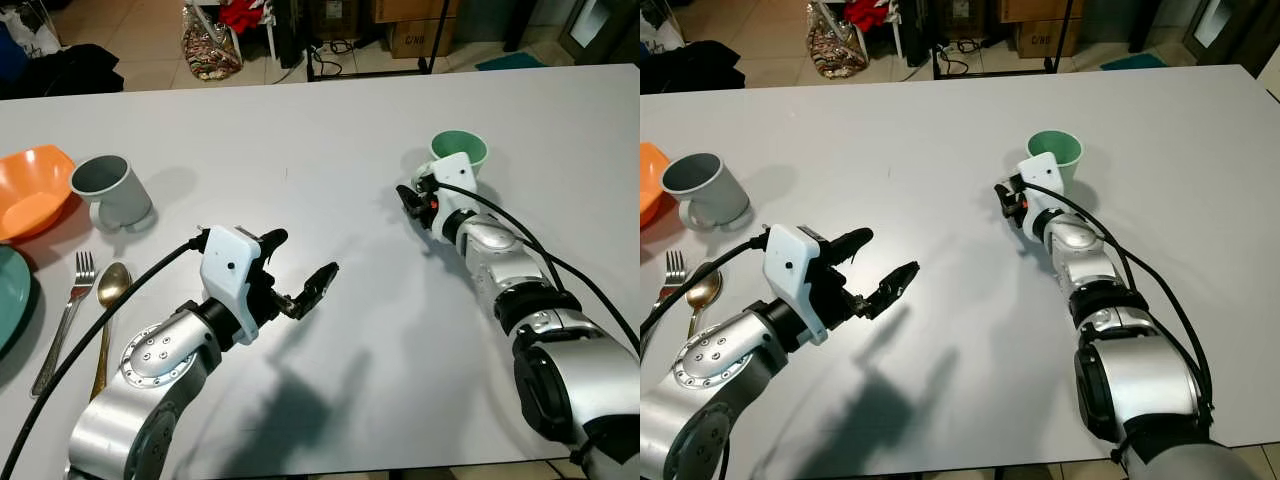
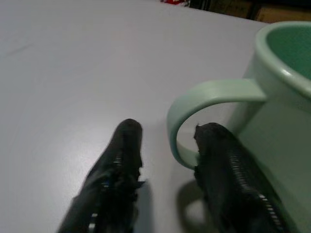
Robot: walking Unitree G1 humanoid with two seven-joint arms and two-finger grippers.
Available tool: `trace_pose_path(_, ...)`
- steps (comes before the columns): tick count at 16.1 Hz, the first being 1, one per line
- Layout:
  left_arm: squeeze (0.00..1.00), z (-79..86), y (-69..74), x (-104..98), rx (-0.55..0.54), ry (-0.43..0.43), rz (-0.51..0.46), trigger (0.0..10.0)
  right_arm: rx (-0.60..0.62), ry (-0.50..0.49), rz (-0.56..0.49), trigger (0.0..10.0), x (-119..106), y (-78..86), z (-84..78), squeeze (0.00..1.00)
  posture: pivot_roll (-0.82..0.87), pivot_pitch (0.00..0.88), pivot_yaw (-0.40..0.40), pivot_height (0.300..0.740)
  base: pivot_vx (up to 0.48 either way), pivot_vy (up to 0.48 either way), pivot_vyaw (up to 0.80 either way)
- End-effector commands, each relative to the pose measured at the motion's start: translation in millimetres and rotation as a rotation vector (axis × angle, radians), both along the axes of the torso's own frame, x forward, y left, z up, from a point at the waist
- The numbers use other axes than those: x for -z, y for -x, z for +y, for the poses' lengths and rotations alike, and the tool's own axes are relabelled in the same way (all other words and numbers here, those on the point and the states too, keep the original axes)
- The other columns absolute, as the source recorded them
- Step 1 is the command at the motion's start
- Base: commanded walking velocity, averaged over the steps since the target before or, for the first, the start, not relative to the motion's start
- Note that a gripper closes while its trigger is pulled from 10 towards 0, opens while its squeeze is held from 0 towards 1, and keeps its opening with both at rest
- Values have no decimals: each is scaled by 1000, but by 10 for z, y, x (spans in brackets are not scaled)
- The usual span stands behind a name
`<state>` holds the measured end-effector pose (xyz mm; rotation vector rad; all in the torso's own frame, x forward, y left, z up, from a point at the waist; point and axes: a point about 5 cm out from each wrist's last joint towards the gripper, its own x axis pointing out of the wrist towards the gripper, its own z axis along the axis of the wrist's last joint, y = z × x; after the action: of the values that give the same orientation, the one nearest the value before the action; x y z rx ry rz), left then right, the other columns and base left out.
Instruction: Setting the table
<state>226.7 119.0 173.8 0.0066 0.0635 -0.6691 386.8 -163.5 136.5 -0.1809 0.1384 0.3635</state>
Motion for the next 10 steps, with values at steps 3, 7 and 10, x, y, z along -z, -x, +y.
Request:
trace_pose_path(3, 0, 44, 5, 10, -1, -9, 4, 10000, -17, -68, -77, 10000, -108, 35, -48, 1000, -50, 109, 105, 740, 0, 0, 0)
trace_pose_path(7, 0, 79, 58, 52, -36, -7, 21, 10000, -57, -79, -128, 10000, -107, 386, -194, 1000, -54, 93, 98, 740, 0, 0, 0)
trace_pose_path(10, 0, 188, 113, 123, -177, -12, 23, 10000, -32, -82, -152, 10000, -187, 895, -269, 1000, -68, 93, 112, 740, 0, 0, 0)
